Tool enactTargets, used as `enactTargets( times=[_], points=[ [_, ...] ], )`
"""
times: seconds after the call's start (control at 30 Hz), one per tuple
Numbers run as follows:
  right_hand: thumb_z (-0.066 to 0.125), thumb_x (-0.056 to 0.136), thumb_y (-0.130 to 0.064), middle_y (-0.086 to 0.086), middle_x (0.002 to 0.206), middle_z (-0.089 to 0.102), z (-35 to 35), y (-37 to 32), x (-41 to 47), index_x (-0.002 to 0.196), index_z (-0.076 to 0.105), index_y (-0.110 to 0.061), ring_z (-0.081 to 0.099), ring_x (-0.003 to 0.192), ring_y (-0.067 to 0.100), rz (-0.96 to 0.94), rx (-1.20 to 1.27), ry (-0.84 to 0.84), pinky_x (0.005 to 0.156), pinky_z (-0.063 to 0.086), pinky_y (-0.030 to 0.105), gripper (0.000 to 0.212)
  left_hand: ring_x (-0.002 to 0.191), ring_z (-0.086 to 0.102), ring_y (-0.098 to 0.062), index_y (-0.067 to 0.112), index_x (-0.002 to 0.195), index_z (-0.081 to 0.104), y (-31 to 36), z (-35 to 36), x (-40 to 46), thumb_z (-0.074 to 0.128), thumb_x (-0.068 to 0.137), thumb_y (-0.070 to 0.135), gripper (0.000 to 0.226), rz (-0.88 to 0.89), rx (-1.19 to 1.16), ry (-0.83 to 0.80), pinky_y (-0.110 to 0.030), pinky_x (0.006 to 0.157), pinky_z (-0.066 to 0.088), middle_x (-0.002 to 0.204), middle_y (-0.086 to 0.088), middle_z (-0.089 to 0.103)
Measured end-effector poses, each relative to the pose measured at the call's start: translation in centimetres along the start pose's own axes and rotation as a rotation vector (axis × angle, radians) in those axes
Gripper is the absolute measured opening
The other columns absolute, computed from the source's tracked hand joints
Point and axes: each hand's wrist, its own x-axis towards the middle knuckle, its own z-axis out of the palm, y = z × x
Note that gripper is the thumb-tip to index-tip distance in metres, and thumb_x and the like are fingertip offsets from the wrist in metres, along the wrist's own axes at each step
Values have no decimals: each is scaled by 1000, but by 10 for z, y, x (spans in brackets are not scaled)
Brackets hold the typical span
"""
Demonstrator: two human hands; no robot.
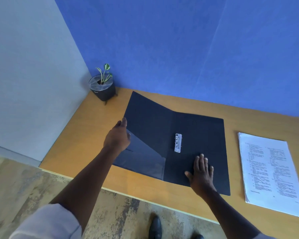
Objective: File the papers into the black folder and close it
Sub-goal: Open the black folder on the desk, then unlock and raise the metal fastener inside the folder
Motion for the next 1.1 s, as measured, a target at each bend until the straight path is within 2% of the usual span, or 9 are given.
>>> enactTargets(
  times=[0.1,0.2,0.33,0.4,0.53,0.7,0.83,1.0,1.1],
  points=[
    [18,96,-61,18,167,5,12,0,1,157,14,0,4,154,38,17,-10,58,121,9,58,87,132,50,-32,12,159,7,-16,19,7,55,98,30,80,-11,-1,-73,-41,99,48,156,-14,35],
    [-2,93,-68,16,167,1,21,-2,2,158,9,-2,-2,155,33,33,-27,88,123,5,55,93,136,46,-34,11,159,5,-29,38,12,57,97,30,83,-21,-29,-108,-42,103,44,161,-15,24],
    [-12,92,-67,11,168,-6,28,-2,2,158,4,-4,-10,155,28,58,-69,165,125,-2,50,93,150,22,-31,17,159,-3,-45,67,17,59,96,35,90,-54,-100,-176,-43,114,35,166,-14,5],
    [-10,92,-66,10,167,-9,30,-3,2,159,1,-5,-14,154,27,61,-77,180,124,-6,48,91,152,16,-29,19,159,-4,-51,79,19,58,96,37,91,-63,-111,-182,-45,115,33,167,-13,2],
    [8,97,-61,11,168,-3,28,-4,0,159,5,-5,-8,155,28,55,-80,200,125,-1,49,84,154,4,-26,15,159,3,-56,97,15,57,95,39,87,-38,-86,-178,-44,116,34,165,-13,-2],
    [-1,96,-64,10,168,-6,28,-5,-1,159,3,-6,-9,155,28,61,-90,192,124,-4,48,86,152,-2,-30,11,157,14,-58,112,10,53,95,39,79,3,-27,-110,-50,115,35,163,-15,1],
    [8,98,-62,10,168,-3,27,-4,-2,159,5,-6,-7,156,29,58,-77,194,124,-2,49,83,152,6,-34,9,156,19,-50,112,8,52,95,36,74,-7,-1,-84,-50,117,31,163,-17,9],
    [8,97,-62,10,168,-8,26,-4,-2,159,1,-8,-12,155,28,66,-71,163,125,-2,51,82,152,7,-40,6,154,28,-31,122,-3,52,97,21,64,122,97,4,-50,121,20,164,-21,12],
    [13,98,-62,10,168,-4,23,-2,-2,159,4,-8,-7,155,29,47,-46,170,125,1,51,82,151,17,-37,7,151,35,-6,125,-7,54,97,21,60,194,101,-11,-49,118,28,163,-16,22]
  ],
)
